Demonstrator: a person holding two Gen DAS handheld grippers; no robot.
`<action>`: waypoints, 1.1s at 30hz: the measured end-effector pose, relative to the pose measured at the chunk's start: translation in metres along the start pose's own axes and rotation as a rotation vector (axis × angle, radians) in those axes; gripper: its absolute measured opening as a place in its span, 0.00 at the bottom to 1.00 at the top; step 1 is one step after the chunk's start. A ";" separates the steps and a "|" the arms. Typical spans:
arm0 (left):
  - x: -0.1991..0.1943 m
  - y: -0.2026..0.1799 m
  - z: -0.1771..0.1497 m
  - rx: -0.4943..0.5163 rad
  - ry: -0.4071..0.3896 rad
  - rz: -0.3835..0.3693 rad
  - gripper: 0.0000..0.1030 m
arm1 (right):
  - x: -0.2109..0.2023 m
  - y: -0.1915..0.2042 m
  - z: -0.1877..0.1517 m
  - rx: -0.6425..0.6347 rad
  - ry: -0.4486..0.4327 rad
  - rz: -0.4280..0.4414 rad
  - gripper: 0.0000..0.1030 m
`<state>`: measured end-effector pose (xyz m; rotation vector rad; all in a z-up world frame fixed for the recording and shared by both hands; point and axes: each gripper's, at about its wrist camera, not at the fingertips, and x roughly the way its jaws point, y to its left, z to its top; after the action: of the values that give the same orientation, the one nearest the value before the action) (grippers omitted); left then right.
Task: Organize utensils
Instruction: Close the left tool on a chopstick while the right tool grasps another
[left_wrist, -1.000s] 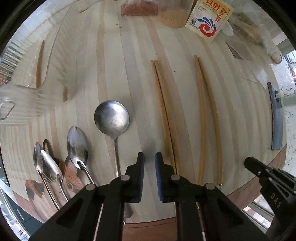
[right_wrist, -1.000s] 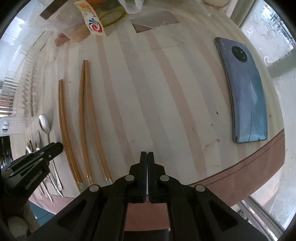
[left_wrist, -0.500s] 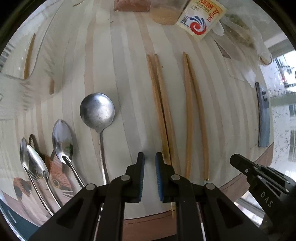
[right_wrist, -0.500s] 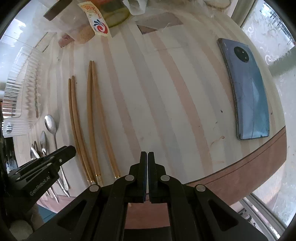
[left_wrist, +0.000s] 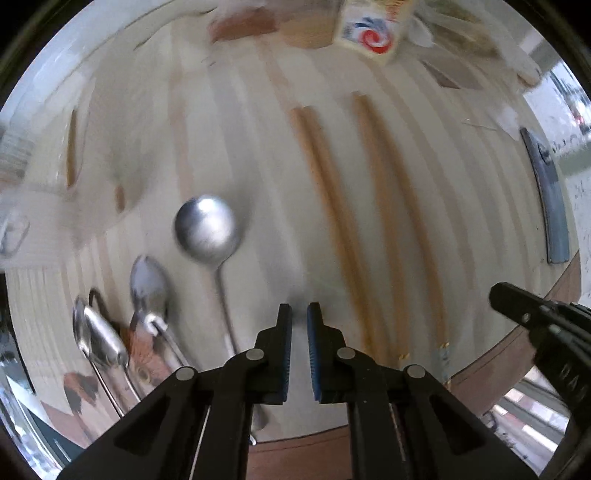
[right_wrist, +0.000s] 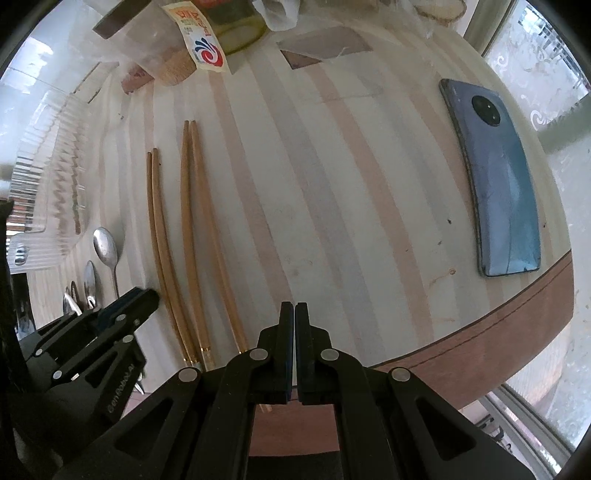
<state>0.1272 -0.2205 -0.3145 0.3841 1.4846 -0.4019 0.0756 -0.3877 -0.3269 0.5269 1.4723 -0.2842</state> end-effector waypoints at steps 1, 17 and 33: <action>0.000 0.005 -0.002 -0.016 0.008 -0.010 0.06 | -0.002 0.000 -0.001 0.000 -0.002 0.004 0.01; -0.003 -0.018 -0.001 -0.061 -0.012 -0.194 0.14 | -0.007 -0.006 0.004 0.020 0.001 0.015 0.02; 0.004 -0.006 -0.026 -0.053 0.024 -0.056 0.04 | -0.003 0.010 0.006 -0.033 0.016 0.053 0.02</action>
<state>0.1022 -0.2135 -0.3203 0.3061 1.5291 -0.4027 0.0851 -0.3825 -0.3224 0.5418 1.4739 -0.2133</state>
